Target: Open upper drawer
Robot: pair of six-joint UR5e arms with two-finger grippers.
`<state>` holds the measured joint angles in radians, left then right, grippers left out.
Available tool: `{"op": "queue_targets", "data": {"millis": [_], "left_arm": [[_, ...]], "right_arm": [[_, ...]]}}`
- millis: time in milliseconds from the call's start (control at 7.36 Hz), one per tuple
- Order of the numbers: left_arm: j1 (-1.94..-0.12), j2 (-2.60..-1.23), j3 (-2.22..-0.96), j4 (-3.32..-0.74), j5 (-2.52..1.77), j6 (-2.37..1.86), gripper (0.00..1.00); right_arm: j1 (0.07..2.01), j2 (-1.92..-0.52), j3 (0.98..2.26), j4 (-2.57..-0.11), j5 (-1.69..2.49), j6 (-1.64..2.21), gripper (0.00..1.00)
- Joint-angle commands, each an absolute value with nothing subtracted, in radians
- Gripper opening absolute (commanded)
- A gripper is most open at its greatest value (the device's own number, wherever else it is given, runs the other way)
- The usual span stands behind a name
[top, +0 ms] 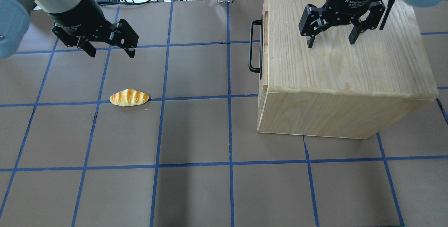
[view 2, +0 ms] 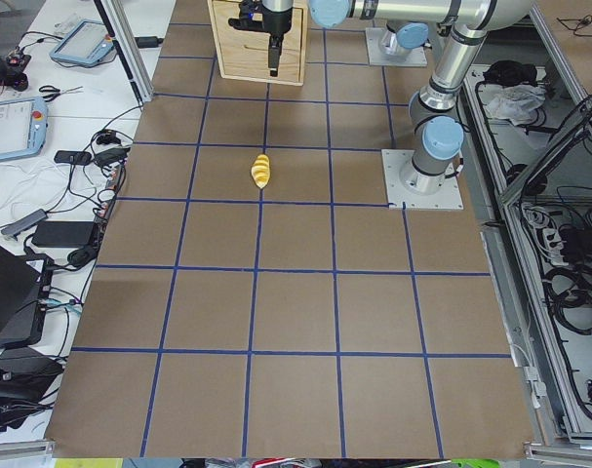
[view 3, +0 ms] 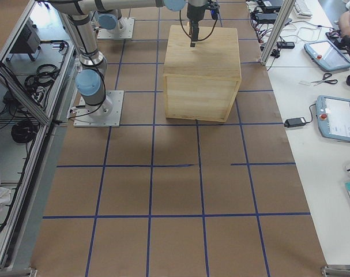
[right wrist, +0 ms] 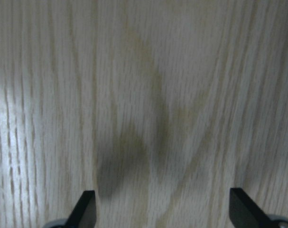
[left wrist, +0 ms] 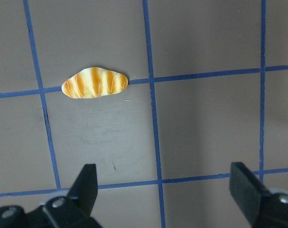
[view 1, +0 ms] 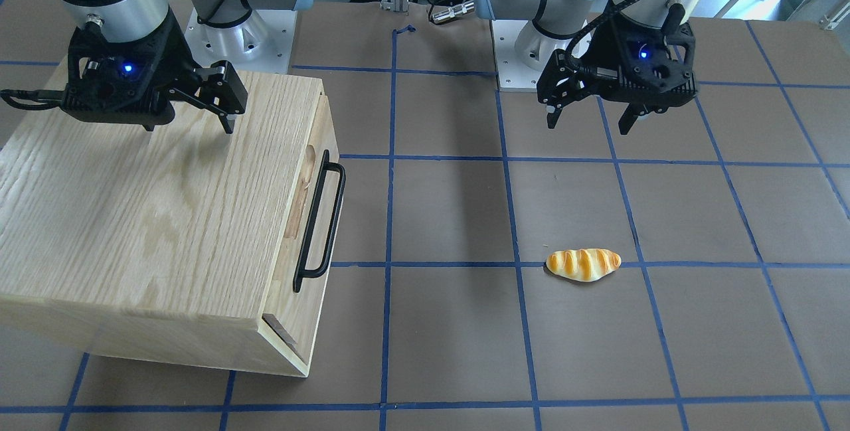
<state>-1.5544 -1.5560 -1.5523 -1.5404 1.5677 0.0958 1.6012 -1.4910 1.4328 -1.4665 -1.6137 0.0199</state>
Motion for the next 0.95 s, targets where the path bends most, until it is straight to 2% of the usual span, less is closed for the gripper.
{"op": "queue_targets", "data": {"millis": [0, 136, 407, 815], "left_arm": [[-1.568, -1.586, -1.551, -1.487, 1.524, 0.043, 1.0], [-1.575, -1.623, -1.552, -1.395, 1.44, -0.048, 1.0], [-1.618, -1.69, -1.549, -1.376, 1.28, -0.233, 1.0], [-1.755, -1.788, -1.551, -1.18, 1.174, -0.438, 1.0]], "right_arm": [[1.601, -1.491, 1.433, -1.466, -1.614, 0.02, 1.0], [1.6, -1.491, 1.434, -1.466, -1.614, 0.018, 1.0], [1.601, -1.491, 1.433, -1.466, -1.614, 0.018, 1.0], [1.6, -1.491, 1.433, -1.466, -1.614, 0.02, 1.0]]}}
